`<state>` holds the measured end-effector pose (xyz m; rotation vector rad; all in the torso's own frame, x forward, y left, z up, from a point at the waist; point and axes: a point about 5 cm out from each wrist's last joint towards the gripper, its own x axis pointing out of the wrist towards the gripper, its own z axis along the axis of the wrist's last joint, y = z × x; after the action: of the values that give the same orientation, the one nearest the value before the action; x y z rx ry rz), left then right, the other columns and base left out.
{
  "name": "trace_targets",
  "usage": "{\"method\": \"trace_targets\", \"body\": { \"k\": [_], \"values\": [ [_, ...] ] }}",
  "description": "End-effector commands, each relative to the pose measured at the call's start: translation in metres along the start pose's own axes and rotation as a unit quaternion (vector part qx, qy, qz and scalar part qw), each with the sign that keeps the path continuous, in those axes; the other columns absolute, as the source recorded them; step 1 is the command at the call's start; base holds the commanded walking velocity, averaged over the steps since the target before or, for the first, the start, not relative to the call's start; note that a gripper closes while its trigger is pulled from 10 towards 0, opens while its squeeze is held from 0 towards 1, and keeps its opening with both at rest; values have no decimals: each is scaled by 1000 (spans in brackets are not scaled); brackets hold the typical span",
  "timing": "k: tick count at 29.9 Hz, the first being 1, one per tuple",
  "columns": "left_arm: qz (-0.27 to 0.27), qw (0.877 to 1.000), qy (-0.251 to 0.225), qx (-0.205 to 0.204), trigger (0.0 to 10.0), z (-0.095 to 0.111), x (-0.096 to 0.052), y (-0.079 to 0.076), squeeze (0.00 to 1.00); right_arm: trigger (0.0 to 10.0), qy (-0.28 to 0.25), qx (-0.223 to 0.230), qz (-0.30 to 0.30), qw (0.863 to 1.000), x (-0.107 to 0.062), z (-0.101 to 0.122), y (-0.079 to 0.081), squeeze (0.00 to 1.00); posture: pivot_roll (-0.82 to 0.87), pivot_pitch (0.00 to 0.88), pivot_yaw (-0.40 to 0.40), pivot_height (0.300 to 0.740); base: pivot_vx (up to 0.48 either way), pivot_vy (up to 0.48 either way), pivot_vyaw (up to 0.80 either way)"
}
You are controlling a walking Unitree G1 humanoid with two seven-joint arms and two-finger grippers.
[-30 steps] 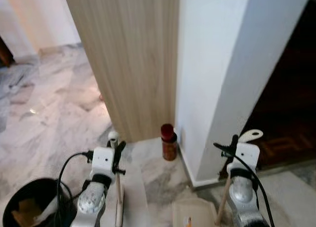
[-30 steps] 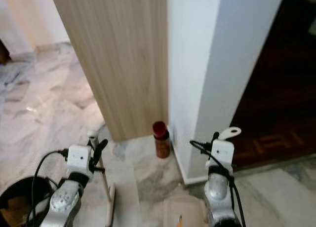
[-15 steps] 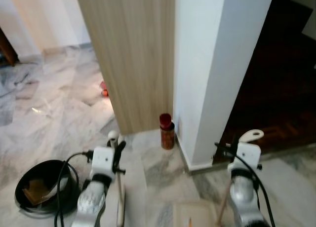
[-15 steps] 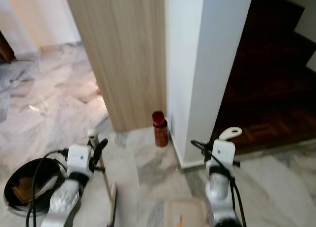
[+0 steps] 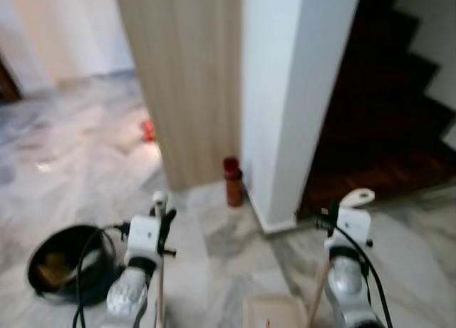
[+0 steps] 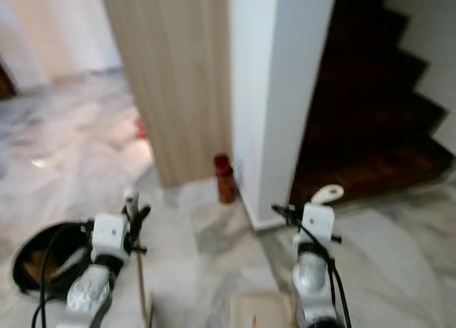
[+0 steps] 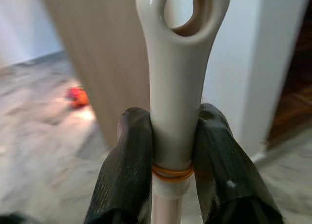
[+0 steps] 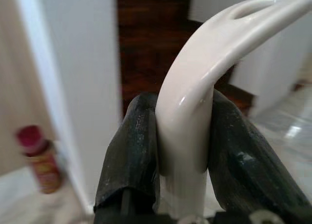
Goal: Sweep floor
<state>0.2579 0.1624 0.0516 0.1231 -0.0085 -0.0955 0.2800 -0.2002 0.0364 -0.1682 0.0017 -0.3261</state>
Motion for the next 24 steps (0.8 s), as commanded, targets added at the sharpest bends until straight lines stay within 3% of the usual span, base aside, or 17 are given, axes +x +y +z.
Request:
{"method": "trace_targets", "body": {
  "k": [1,15,20,24],
  "values": [
    [-1,1000,-28,11,10000,12,6,1,0,10000,-17,8,2,1000,4,9,4,0,106,3,40,740,0,0,-800],
    [-6,999,-24,26,10000,12,7,1,0,10000,-15,5,3,1000,4,8,5,0,107,6,40,740,0,0,-800],
    [-6,999,-26,24,10000,12,8,1,0,10000,-16,5,4,1000,5,9,6,0,103,5,40,740,0,-466,-800],
    [-7,999,-24,24,10000,12,9,1,0,10000,-17,6,4,1000,5,10,7,0,101,4,44,740,0,0,-800]
  ]
}}
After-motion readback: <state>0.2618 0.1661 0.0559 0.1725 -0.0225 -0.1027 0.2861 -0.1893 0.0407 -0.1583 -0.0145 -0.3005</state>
